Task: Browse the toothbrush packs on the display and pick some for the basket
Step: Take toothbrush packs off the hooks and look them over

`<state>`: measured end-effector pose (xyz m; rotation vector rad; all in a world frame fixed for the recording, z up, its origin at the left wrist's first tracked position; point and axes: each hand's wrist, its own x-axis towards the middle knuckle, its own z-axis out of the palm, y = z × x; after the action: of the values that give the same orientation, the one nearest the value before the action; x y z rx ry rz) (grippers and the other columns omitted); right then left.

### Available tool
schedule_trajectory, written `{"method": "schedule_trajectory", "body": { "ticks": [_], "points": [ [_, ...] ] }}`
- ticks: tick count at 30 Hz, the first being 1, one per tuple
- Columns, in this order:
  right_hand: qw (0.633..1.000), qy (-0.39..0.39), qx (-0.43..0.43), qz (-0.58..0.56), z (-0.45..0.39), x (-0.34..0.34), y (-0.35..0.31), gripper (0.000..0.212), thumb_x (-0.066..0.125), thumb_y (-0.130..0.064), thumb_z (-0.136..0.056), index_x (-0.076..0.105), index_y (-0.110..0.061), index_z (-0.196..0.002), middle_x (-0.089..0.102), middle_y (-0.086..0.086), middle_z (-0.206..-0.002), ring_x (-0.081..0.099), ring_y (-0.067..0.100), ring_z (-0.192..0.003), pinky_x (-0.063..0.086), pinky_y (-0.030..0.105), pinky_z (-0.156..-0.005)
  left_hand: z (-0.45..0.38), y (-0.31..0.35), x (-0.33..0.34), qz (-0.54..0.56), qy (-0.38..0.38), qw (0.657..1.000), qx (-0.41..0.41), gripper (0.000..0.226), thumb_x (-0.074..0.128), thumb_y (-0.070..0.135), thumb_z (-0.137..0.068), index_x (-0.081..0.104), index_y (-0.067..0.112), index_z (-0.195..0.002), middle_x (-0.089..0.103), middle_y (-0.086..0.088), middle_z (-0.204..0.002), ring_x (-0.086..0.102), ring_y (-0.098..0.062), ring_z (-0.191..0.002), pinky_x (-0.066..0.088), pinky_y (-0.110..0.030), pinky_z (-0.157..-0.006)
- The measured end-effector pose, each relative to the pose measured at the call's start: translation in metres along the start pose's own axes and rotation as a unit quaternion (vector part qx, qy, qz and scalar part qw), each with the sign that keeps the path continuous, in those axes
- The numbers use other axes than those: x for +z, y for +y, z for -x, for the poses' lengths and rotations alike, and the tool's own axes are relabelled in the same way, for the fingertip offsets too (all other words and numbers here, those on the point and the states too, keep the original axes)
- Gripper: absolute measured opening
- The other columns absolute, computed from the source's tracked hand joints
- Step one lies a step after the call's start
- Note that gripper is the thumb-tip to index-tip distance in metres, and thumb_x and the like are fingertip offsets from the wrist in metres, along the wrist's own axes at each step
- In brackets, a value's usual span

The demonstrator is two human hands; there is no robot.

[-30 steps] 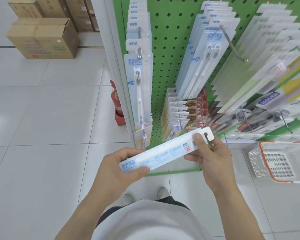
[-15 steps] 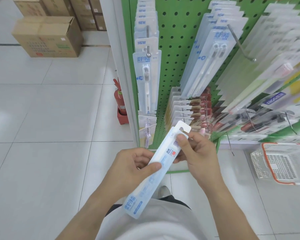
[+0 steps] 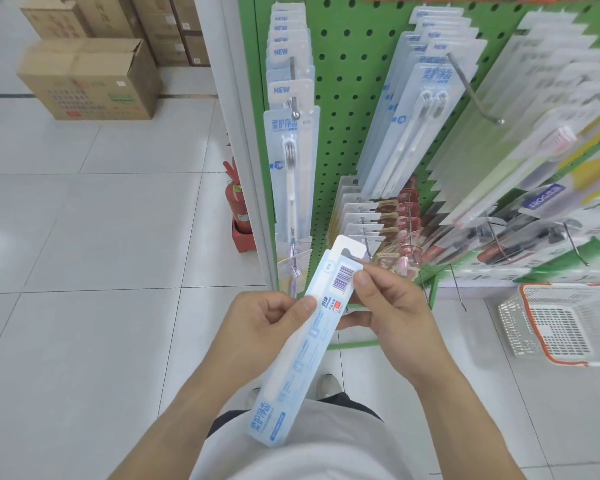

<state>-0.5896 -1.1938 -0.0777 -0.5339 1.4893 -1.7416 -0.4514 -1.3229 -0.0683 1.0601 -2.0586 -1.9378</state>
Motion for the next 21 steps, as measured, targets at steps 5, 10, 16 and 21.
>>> {"method": "schedule_trajectory", "body": {
  "ticks": [5,10,16,21],
  "points": [
    [0.999,0.042,0.010,-0.011,-0.003,0.006,0.003,0.029,0.054,-0.021,-0.098,0.074,-0.004,-0.112,0.077,0.016,-0.104,0.075,0.031,-0.093,0.061,0.037,-0.075,-0.003,-0.004,-0.001,0.000,0.002,1.000,0.017,0.031,0.073,0.040,-0.082,0.068,0.030,-0.111,0.077,0.005,-0.086,0.074,-0.020,-0.069,0.049,-0.021,-0.058],
    [0.997,0.061,0.019,-0.037,-0.003,0.008,0.004,0.029,0.059,-0.022,-0.095,0.075,-0.004,-0.109,0.076,0.017,-0.106,0.074,0.031,-0.096,0.061,0.039,-0.077,0.002,-0.002,0.001,-0.117,0.002,0.986,0.118,0.063,0.073,0.032,-0.090,0.041,0.061,-0.136,0.064,0.026,-0.116,0.067,-0.013,-0.072,0.050,-0.017,-0.064],
    [0.995,0.075,0.007,-0.066,-0.001,0.014,0.003,0.024,0.074,-0.029,-0.077,0.079,-0.011,-0.092,0.077,0.013,-0.096,0.072,0.024,-0.086,0.061,0.035,-0.071,0.009,-0.004,0.009,-0.261,-0.025,0.946,0.190,0.079,0.067,0.053,-0.089,0.014,0.064,-0.148,0.040,0.039,-0.136,0.050,0.010,-0.111,0.051,-0.023,-0.090],
    [0.995,0.071,-0.022,-0.064,0.001,0.018,0.002,0.012,0.079,-0.019,-0.070,0.081,-0.019,-0.082,0.077,0.007,-0.085,0.073,0.018,-0.074,0.062,0.032,-0.067,0.010,-0.002,0.008,-0.228,0.016,0.942,0.244,0.055,0.053,0.037,-0.100,0.036,0.046,-0.152,0.046,0.032,-0.147,0.051,0.009,-0.128,0.043,-0.017,-0.105]
  ]
}}
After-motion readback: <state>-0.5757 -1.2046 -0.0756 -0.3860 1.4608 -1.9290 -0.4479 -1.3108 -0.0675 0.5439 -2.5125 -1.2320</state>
